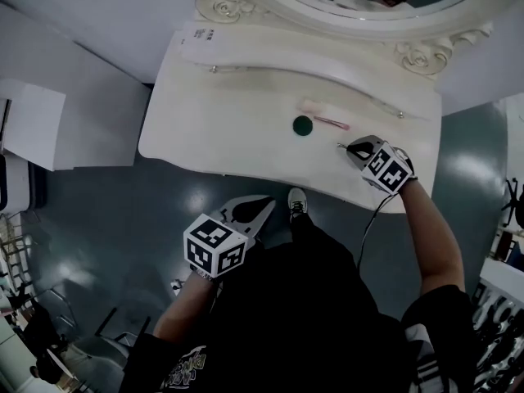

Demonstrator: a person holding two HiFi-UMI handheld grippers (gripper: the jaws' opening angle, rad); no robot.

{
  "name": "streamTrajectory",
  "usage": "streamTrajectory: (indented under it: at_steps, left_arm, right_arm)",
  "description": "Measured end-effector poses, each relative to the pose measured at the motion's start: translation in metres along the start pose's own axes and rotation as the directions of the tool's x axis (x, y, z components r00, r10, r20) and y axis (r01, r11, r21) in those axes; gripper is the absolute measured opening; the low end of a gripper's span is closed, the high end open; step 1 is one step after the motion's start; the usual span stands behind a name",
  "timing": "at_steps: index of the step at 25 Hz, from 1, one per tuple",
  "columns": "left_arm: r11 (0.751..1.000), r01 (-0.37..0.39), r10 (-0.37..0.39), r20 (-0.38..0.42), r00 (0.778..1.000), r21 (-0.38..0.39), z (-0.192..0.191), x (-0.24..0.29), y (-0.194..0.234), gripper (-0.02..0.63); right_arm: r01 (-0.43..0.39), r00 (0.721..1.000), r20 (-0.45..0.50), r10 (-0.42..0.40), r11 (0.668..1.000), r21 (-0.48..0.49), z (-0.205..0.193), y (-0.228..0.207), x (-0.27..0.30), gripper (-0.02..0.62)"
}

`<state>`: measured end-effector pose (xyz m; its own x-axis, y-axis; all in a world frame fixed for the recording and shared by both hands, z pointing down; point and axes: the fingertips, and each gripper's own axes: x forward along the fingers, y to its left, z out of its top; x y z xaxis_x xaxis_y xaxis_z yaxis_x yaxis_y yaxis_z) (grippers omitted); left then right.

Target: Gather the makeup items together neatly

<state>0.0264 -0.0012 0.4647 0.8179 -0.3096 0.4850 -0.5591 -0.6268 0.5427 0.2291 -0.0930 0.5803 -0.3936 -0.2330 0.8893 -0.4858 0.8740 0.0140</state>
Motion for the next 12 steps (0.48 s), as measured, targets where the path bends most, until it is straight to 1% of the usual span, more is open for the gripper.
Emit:
streamTrajectory:
  at_steps: [3, 6, 12]
  left_arm:
    - [1.0, 0.011, -0.011, -0.012, 1.0, 0.01, 0.003, 0.014, -0.007, 0.008]
    - [1.0, 0.013, -0.013, -0.02, 1.0, 0.011, 0.005, 0.024, -0.012, 0.008]
    - [1.0, 0.009, -0.008, -0.028, 1.0, 0.005, 0.008, 0.044, -0.021, 0.008]
  right_arm:
    - [0.014, 0.999, -0.048, -0.014, 1.0, -0.02, -0.033, -0.013, -0.009, 0.038]
    - [0.009, 0.997, -0.074, -0.011, 0.999, -0.037, -0.056, -0.024, -0.013, 0.038]
    - [-0.024, 0.997, -0.077, 0.02, 0.998, -0.051, -0.08, -0.034, -0.011, 0.038]
